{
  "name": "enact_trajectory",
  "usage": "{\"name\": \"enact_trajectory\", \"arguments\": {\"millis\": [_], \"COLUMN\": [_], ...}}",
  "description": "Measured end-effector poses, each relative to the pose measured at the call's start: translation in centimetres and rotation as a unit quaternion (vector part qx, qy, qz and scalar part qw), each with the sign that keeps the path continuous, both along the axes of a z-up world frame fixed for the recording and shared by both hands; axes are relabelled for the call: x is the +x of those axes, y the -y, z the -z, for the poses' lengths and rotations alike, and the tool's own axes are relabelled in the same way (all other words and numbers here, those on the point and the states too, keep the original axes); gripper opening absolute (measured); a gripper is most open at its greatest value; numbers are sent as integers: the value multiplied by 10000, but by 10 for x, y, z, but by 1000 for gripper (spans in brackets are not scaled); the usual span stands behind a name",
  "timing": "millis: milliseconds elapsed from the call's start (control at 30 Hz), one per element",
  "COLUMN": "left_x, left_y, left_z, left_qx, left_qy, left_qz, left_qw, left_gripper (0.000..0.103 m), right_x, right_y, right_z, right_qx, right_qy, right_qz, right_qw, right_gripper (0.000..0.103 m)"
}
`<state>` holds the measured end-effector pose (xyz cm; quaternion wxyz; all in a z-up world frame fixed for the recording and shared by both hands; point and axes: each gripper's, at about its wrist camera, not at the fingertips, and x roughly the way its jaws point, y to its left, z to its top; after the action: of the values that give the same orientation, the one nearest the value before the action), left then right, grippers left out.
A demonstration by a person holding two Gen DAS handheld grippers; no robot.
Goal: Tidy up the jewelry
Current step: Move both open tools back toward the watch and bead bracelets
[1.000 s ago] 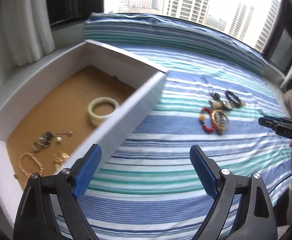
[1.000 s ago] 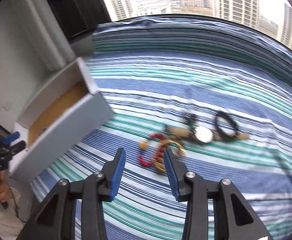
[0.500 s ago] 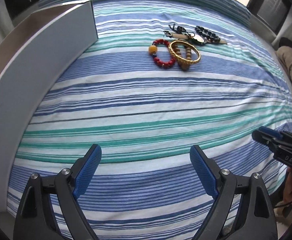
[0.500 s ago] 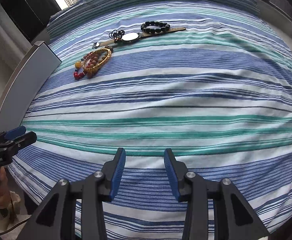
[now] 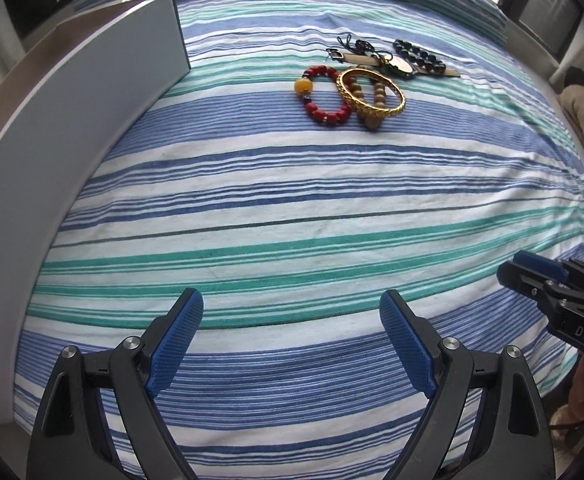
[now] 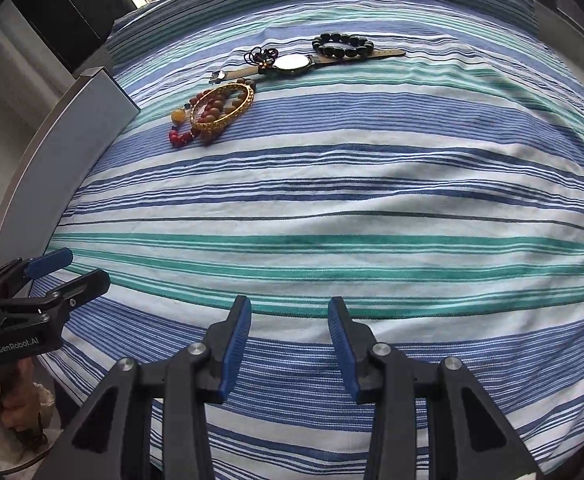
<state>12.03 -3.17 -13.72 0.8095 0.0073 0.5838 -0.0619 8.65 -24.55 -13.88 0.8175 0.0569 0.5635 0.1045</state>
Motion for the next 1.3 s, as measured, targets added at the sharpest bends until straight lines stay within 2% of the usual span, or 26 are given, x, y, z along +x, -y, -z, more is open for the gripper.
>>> {"name": "enact_trajectory", "arguments": {"millis": [200, 400, 633, 767, 900, 1000, 1233, 1267, 1300], "left_x": [9, 30, 60, 62, 60, 60, 59, 60, 60], "left_y": [-3, -7, -18, -29, -34, -36, -34, -34, -33], "left_z": [-2, -5, -14, -10, -1, 2, 4, 5, 6], "left_qx": [-3, -72, -57, -92, -96, -112, -71, -50, -29], "left_qy": [-27, -54, 34, -7, -120, -166, -165, -174, -186], "left_qz": [-47, -95, -213, -340, -428, -461, -400, -391, -389], "left_qw": [10000, 9999, 9998, 9994, 9990, 9987, 9990, 9991, 9991], "left_gripper": [91, 91, 91, 91, 91, 91, 91, 91, 91], "right_x": [11, 40, 100, 138, 164, 176, 194, 195, 195], "right_y": [-6, -11, -7, -4, -16, -28, -50, -51, -53], "right_z": [-3, -12, -26, -23, -18, -12, 6, 4, 3], "right_qx": [67, 70, 364, 753, 962, 976, 673, 587, 412], "right_qy": [-36, -57, -156, -396, -611, -740, -968, -857, -787], "right_qz": [-86, -152, 29, 265, 233, 179, 56, 13, -18], "right_qw": [9999, 9998, 9992, 9960, 9932, 9923, 9930, 9946, 9960], "right_gripper": [41, 41, 41, 41, 41, 41, 41, 40, 32]}}
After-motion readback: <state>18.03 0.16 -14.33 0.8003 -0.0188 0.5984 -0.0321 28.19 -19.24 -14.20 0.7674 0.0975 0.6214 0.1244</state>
